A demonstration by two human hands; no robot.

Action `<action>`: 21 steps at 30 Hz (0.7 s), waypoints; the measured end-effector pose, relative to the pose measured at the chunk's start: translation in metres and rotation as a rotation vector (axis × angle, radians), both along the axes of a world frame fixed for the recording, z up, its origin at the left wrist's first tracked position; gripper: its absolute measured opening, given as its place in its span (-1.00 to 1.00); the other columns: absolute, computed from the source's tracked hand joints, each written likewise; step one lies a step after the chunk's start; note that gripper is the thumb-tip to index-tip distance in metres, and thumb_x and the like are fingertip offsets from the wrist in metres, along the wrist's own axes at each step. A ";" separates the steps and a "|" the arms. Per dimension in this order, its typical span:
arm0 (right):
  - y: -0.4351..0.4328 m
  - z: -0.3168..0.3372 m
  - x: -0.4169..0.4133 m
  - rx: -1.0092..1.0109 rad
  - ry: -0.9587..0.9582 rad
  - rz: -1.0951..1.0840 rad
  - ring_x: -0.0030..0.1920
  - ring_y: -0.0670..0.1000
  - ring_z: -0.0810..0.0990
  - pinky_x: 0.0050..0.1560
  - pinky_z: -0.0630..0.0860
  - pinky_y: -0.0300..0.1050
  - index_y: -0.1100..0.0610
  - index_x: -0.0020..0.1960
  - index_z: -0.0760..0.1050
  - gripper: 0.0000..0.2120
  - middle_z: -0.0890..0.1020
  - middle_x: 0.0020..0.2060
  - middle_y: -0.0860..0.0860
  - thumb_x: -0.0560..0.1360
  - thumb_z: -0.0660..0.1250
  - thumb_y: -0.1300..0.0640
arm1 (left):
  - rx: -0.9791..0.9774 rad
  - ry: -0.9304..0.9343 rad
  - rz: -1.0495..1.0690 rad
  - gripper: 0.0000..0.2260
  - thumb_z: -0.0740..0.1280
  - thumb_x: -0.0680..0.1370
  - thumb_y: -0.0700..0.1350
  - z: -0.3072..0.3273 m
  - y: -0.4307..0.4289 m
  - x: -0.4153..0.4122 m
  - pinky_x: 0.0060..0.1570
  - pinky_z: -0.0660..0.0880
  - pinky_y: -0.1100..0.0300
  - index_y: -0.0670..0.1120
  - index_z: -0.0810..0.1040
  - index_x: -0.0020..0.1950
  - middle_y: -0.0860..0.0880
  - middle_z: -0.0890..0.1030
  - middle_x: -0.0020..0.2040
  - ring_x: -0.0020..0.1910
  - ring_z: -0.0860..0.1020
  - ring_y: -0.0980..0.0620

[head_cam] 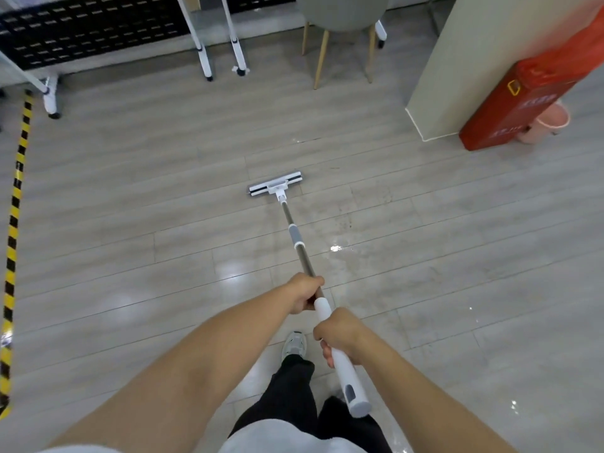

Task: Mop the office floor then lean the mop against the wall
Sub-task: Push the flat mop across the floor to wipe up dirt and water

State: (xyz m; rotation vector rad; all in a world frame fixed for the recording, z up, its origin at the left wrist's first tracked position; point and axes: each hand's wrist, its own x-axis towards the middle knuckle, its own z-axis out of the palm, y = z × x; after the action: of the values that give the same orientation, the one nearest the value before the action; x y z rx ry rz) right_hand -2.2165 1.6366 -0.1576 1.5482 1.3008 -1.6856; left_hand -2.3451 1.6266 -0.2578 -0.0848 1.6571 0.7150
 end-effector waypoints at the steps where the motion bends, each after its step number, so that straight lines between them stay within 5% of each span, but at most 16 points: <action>1: -0.002 -0.001 -0.008 0.002 -0.013 0.006 -0.53 0.05 0.48 -0.43 0.53 -0.09 0.29 0.05 0.42 -0.85 0.51 -0.47 0.11 0.48 0.26 0.32 | -0.004 0.001 -0.008 -0.88 0.27 0.60 -0.18 -0.004 0.000 -0.008 -0.15 0.62 0.01 -0.24 0.46 0.00 -0.18 0.52 -0.21 -0.18 0.56 -0.16; 4: -0.009 -0.007 -0.039 0.011 -0.045 0.007 -0.59 0.01 0.47 -0.50 0.51 -0.16 0.28 0.08 0.44 -0.84 0.52 -0.45 0.11 0.50 0.24 0.31 | -0.020 0.023 -0.010 -0.89 0.24 0.62 -0.19 -0.013 0.000 -0.035 -0.36 0.56 0.10 -0.23 0.44 -0.04 -0.17 0.53 -0.26 -0.32 0.55 -0.12; 10: -0.005 -0.025 -0.095 0.041 -0.060 0.061 -0.56 0.07 0.55 -0.35 0.63 0.01 0.27 0.16 0.40 -0.77 0.57 -0.54 0.08 0.50 0.24 0.28 | -0.028 0.088 -0.034 -0.86 0.24 0.63 -0.19 -0.029 0.010 -0.089 -0.37 0.53 0.10 -0.21 0.43 -0.10 -0.16 0.53 -0.31 -0.35 0.55 -0.12; 21: -0.010 -0.011 -0.069 0.051 -0.015 -0.082 -0.53 0.05 0.49 -0.33 0.55 -0.07 0.29 -0.08 0.49 -0.92 0.53 -0.52 0.07 0.45 0.30 0.28 | 0.001 0.101 0.016 -0.86 0.25 0.61 -0.19 -0.021 0.012 -0.073 -0.04 0.61 -0.08 -0.21 0.45 -0.13 -0.16 0.53 -0.27 -0.25 0.54 -0.15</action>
State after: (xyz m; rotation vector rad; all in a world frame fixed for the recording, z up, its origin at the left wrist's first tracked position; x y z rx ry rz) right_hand -2.2858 1.6263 -0.1685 1.6615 1.2984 -1.6995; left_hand -2.4181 1.6381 -0.2789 -0.0618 1.7542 0.7430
